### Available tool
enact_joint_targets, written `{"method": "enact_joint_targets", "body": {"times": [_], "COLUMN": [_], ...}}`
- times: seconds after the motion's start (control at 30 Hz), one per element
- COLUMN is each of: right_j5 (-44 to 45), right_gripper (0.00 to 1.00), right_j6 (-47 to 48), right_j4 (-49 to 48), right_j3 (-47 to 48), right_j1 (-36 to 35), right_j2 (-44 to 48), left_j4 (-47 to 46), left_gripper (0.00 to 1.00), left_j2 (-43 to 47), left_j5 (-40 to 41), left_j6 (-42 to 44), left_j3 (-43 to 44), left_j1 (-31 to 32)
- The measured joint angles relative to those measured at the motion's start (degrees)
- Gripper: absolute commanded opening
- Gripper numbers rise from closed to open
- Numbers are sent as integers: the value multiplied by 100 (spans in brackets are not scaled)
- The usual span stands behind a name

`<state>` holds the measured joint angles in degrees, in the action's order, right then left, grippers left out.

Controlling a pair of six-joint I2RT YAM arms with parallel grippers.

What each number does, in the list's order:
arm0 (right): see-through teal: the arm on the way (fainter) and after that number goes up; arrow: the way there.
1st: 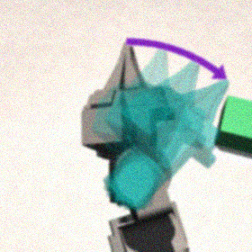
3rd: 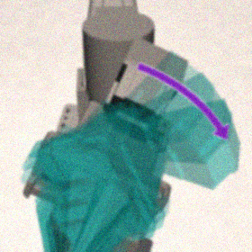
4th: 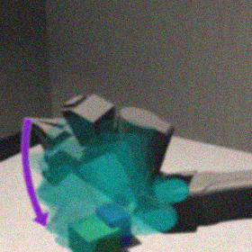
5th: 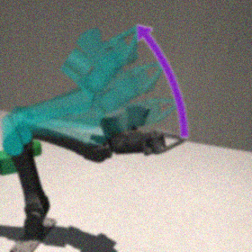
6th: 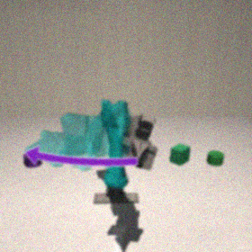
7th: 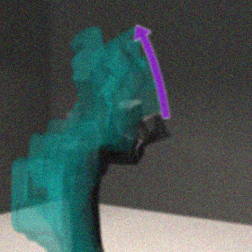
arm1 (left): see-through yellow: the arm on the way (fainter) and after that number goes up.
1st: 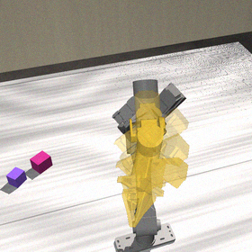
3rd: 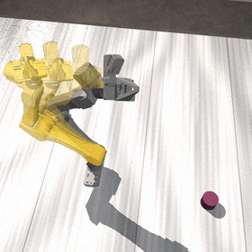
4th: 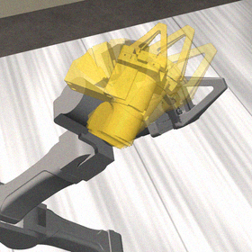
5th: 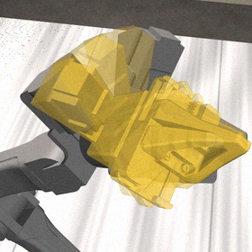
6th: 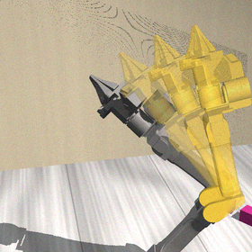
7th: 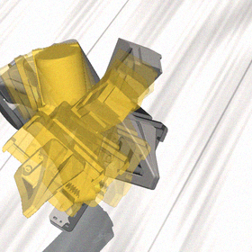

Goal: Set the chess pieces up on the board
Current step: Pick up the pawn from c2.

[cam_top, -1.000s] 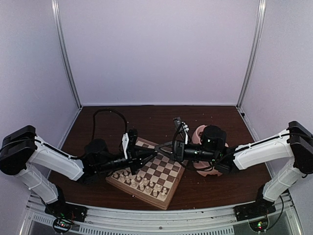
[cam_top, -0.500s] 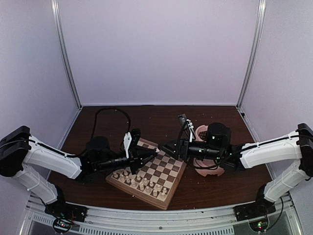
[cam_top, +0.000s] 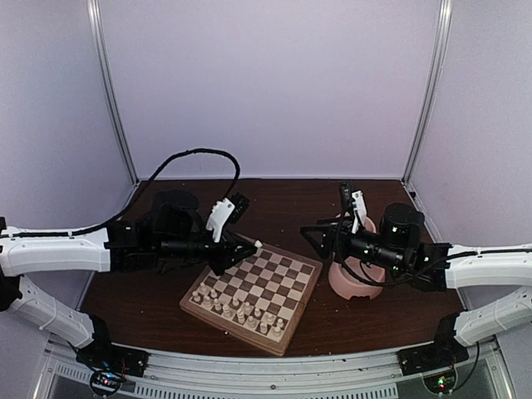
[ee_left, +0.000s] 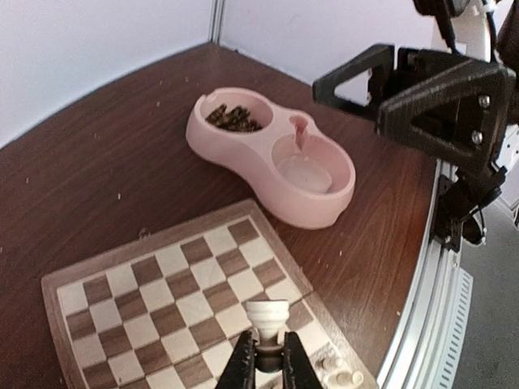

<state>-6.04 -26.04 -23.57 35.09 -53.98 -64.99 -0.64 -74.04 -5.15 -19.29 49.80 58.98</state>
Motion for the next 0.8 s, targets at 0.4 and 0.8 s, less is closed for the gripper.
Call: {"method": "enact_joint_targets", "body": {"times": [0.4,0.8], "right_j5": [850,855], "right_gripper": [69,70], "right_j6": [387,385], "right_j4": [407,361], "right_j3": [-87,-87], "right_j1": [2,2], "right_j2": [4,-221], "left_j4": [4531,6487], "left_gripper": [0,0], "left_j2": [-173,-1521], "left_j5": [885,984], "left_j6": [-256,-26], "left_j3": [1606,3014], "left_j1": [-33,-236]}}
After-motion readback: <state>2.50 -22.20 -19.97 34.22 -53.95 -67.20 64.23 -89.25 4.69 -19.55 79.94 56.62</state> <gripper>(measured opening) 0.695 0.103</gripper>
